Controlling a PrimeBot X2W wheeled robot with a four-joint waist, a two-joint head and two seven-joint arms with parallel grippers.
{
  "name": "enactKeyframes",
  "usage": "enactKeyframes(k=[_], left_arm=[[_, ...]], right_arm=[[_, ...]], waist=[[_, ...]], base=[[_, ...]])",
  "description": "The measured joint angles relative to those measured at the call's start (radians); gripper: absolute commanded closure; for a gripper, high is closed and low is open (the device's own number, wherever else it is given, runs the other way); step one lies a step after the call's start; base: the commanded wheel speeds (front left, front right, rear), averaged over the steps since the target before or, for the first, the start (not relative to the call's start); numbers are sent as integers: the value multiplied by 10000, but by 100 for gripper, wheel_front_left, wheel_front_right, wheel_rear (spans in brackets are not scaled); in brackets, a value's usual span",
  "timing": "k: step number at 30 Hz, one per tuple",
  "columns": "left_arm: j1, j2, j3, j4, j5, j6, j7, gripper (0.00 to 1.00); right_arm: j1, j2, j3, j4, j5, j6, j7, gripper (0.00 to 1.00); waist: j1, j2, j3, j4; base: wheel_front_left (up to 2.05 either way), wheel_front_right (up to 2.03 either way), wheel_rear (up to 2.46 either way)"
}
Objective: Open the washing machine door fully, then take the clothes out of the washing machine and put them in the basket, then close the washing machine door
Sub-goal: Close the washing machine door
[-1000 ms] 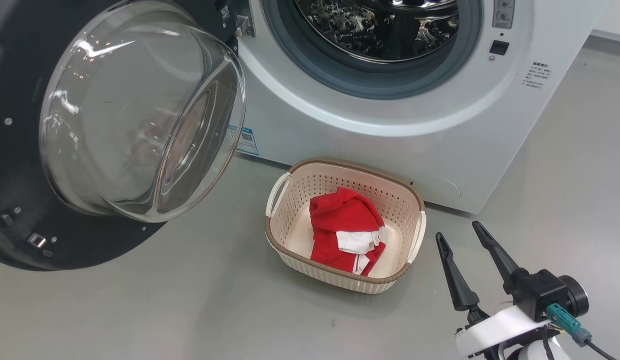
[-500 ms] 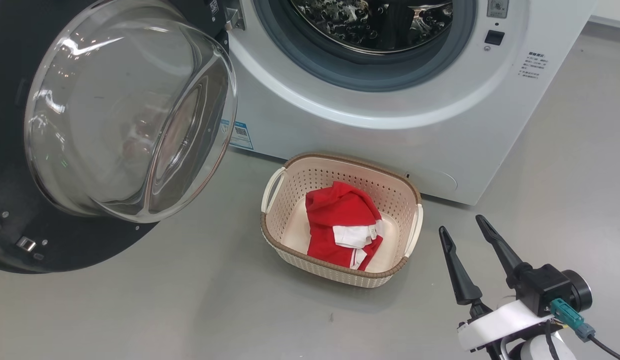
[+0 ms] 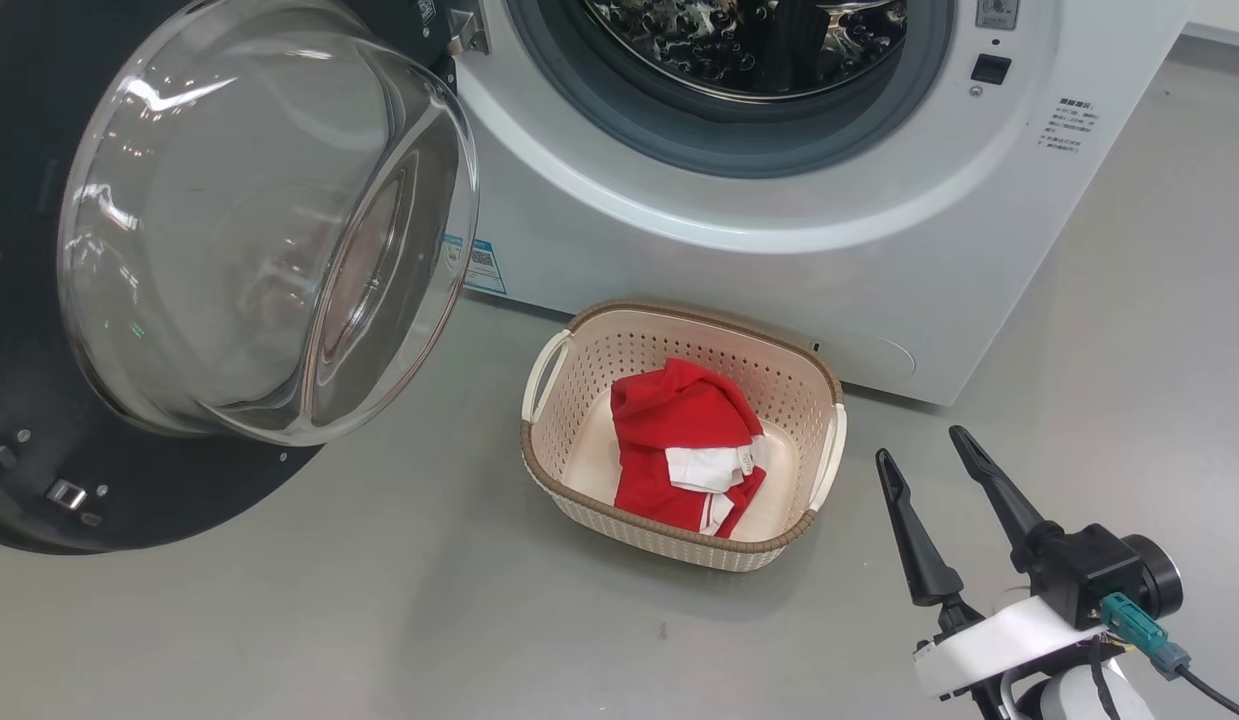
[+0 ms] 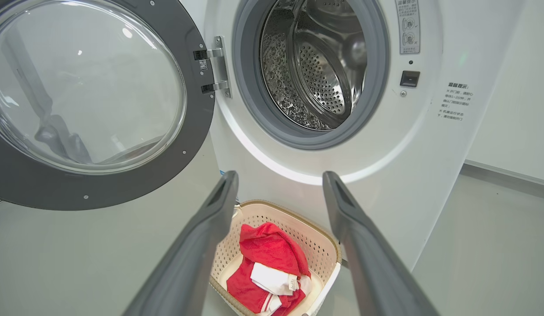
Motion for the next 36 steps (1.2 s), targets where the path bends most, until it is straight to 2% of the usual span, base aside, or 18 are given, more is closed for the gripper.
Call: enactKeyframes(k=[6,14,25,36], left_arm=[[-43,-157,-46,12,-535,-257,487,100],[-36,-219,-192,-159,-719,-560,1243,100],[267,-460,-675,-1206,-869,-777,2247,100],[1013,-775,-999,-2644,-1149,-859,3135,100]], right_arm=[[-68,-4,-17,8,2,0,0,0],[-131,-4,-38,35,2,0,0,0],[-131,4,-12,48,19,0,0,0],[-170,50,17,8,19,-2,0,0]], waist=[[0,0,-33,-8],[0,0,-117,20],[0,0,-174,4],[0,0,-161,-400]], base=[[0,0,0],[0,0,0],[0,0,0],[0,0,0]])
